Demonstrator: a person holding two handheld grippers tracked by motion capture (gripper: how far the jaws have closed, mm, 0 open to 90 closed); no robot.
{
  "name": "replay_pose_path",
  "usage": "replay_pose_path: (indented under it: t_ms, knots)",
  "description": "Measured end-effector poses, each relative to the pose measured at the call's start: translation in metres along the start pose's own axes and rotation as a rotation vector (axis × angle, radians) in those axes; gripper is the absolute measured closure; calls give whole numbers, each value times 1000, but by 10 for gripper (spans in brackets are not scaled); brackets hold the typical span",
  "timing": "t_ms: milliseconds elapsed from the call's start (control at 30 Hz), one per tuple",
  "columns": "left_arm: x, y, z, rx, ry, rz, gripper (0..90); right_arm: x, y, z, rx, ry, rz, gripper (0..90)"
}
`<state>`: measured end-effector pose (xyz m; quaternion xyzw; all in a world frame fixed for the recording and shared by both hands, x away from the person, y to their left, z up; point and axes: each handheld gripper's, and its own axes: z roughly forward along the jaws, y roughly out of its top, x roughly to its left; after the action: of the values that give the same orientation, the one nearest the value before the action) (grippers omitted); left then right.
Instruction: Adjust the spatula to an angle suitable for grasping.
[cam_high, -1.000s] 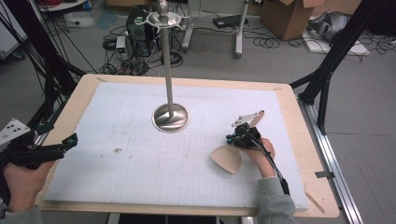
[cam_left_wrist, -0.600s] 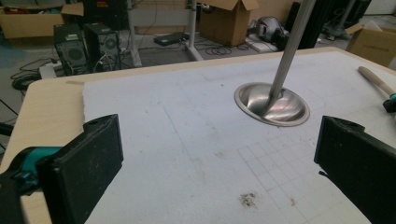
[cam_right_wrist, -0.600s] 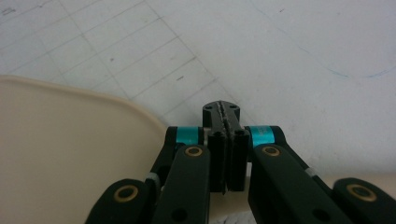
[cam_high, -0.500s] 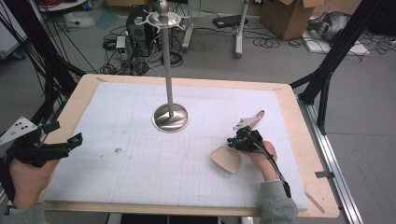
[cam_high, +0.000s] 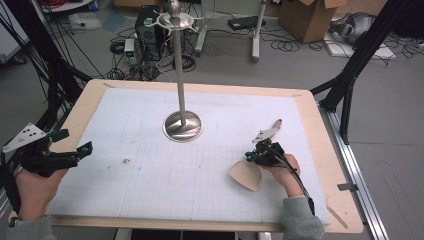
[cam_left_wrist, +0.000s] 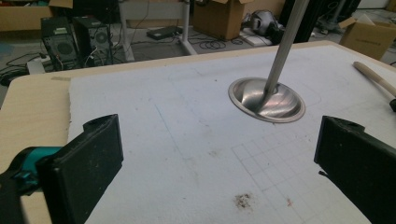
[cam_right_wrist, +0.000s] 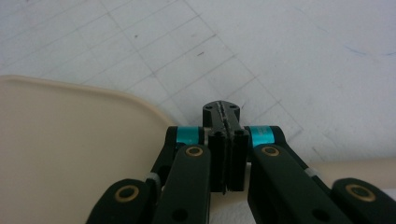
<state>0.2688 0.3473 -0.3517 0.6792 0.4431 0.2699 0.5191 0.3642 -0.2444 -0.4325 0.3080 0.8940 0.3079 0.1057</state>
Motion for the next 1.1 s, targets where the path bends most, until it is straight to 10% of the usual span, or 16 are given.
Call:
replay_pose_path:
  t_ms: [1100]
  knots:
    - [-3, 2, 10, 7, -22, 8, 17, 10, -67, -50, -30, 39, -27, 900]
